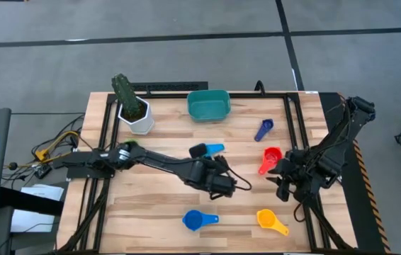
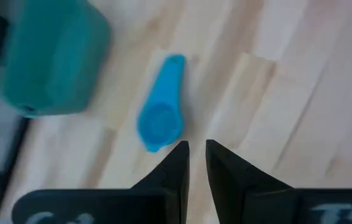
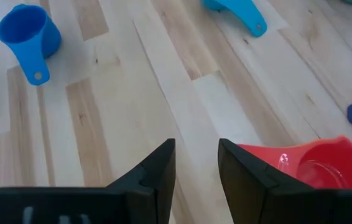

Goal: Nest measuring cups in basket
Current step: Stack the large blue measuring cup into the red measuring cup

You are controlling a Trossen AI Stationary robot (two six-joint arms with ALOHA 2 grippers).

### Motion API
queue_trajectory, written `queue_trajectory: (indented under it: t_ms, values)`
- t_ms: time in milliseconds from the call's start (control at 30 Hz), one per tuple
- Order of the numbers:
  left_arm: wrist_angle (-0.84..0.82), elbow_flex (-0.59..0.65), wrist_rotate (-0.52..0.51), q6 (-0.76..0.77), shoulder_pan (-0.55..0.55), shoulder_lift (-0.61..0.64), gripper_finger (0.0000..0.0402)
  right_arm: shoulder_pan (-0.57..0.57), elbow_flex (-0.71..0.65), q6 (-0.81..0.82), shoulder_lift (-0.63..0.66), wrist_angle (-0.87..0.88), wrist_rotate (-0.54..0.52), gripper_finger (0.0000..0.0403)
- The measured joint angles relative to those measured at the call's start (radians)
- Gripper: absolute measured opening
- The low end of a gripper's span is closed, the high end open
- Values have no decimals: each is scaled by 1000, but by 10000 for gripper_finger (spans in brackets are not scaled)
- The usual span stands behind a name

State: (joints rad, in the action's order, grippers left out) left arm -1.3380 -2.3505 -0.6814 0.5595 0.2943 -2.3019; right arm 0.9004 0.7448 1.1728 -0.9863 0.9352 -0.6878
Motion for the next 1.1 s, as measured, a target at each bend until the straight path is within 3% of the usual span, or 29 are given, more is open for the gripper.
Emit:
queue_trajectory:
  t_ms: [433,633,833,933,1100]
  values:
    - [2,-1,-104,-41,59,181,43,23,0,-6,0,2,4,141]
    - [1,-1,-119,-65,84,270,43,25,0,-19,0,-3,0,138]
    - [3,-1,-76,-104,82,281,43,0,0,-24,0,-3,-8,146]
    - [55,-1,-75,-110,79,273,43,-1,0,-25,0,-3,-8,147]
    - [265,0,-24,-312,114,303,43,-1,0,-23,0,-9,-5,148]
